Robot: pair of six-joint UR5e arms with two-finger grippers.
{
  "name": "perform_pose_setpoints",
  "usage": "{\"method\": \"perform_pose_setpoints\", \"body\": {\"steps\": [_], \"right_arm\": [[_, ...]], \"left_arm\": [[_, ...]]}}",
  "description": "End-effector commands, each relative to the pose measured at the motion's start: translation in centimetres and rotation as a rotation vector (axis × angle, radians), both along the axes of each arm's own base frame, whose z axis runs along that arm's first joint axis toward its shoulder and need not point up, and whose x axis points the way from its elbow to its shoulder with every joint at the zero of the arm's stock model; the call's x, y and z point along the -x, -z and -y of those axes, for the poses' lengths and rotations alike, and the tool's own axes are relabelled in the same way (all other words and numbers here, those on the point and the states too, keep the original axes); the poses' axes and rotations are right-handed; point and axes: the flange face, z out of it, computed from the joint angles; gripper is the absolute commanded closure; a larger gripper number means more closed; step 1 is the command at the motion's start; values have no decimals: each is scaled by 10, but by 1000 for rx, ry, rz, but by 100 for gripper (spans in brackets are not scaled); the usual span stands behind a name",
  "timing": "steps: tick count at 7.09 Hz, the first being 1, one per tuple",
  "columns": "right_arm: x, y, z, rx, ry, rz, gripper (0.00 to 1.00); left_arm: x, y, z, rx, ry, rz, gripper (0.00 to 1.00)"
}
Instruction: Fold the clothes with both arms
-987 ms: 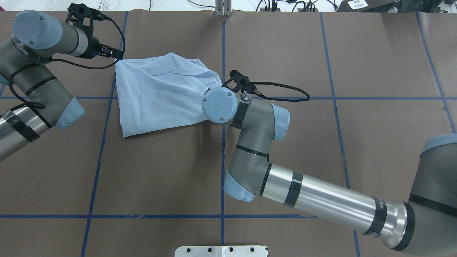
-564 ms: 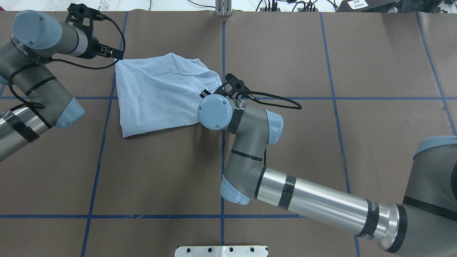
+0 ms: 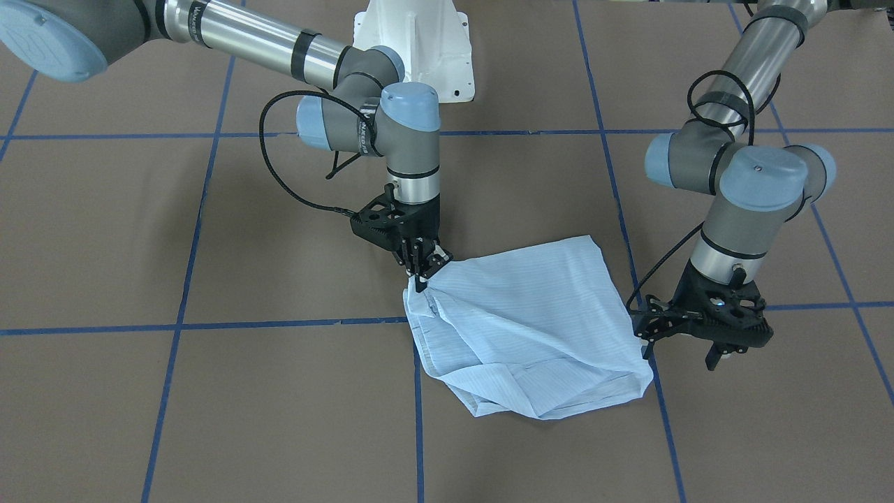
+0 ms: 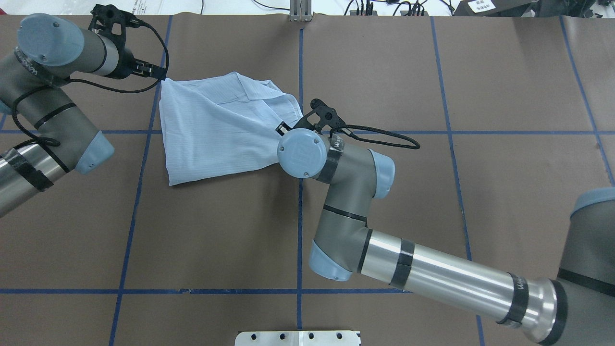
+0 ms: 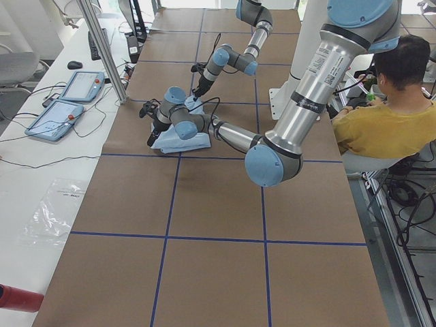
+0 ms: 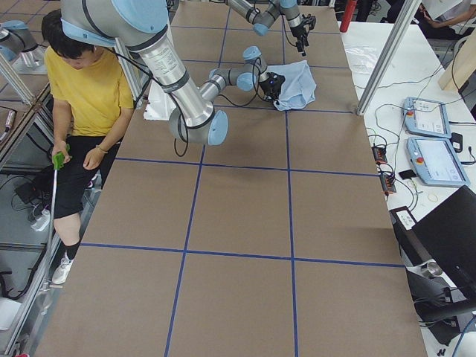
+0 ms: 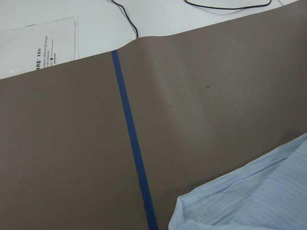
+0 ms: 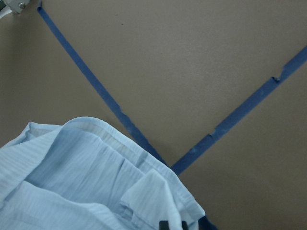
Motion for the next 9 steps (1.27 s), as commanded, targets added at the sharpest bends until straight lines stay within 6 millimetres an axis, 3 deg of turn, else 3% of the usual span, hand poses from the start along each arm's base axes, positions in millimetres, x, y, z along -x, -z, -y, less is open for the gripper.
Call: {"method": "perform_pose_setpoints", "body": {"steps": [1, 3, 4, 5, 6, 7, 8, 9], "right_arm": [[-71, -46, -57, -21, 21, 18, 100], [-103, -54, -143, -80, 48, 0, 100], [-109, -53, -168, -91, 68, -15, 100], [-106, -58, -170, -90, 71, -28, 100], [-103, -60, -170, -100, 90, -49, 1], [-111, -52, -155, -167, 127, -89, 0], [-126, -46, -127, -220, 138, -131, 0], [-121, -19, -90, -252, 185, -140, 0]], "left_arm": [[-1, 0, 0, 0, 0, -2, 0], [-1, -1, -1, -2, 1, -4, 0], [0, 0, -1, -3, 1, -5, 0], [0, 0, -1, -3, 1, -5, 0], [0, 0, -1, -2, 2, -6, 0], [0, 0, -1, -2, 2, -6, 0], [0, -1, -3, -2, 0, -6, 0], [4, -2, -6, -5, 2, -8, 0]]}}
